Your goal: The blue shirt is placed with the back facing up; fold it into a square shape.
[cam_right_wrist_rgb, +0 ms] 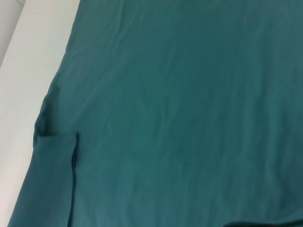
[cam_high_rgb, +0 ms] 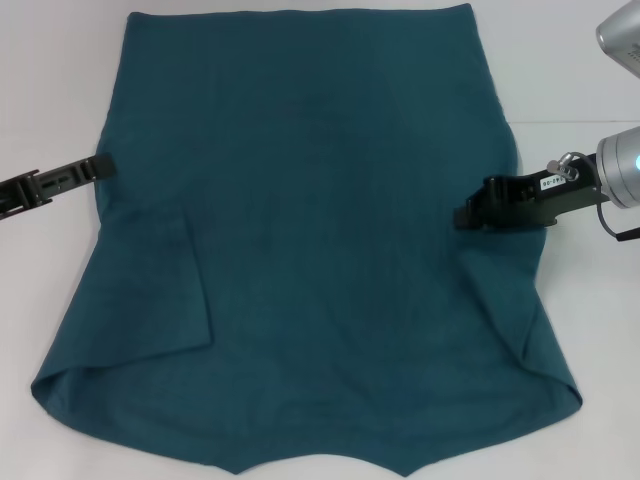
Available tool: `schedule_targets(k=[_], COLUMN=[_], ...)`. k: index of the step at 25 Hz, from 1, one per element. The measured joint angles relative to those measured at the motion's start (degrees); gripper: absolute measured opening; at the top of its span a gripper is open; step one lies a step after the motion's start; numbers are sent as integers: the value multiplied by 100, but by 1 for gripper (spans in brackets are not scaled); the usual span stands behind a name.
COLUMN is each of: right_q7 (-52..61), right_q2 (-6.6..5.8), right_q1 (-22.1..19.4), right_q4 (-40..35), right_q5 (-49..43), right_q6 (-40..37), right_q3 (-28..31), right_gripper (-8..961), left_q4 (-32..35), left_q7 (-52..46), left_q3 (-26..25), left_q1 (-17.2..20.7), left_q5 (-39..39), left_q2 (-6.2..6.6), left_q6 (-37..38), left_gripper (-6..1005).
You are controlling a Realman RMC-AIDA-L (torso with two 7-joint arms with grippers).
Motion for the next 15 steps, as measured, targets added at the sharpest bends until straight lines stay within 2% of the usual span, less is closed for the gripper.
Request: schedule_targets(k=[5,10,13,15], right_q7=[2,-144,-212,-188], right_q2=[0,-7,-58,-125], right_q1=[31,14,-35,-100], right_q4=[154,266,258,120], right_q5=[94,450,524,316], right_q6=[123,32,-64,-200], right_q3=[47,46,11,10], right_gripper=[29,241,476,541], left_q4=[-3,-6,-38,-71], left_q7=[9,-8,-7,-21], left_q3=[-56,-62,-63,-61], left_q1=[15,43,70,91], left_q5=[2,-2,-61,-92], left_q2=[-5,-7,-3,17], left_q6=[-2,-9,-7,15], left_gripper=[916,915,915,915])
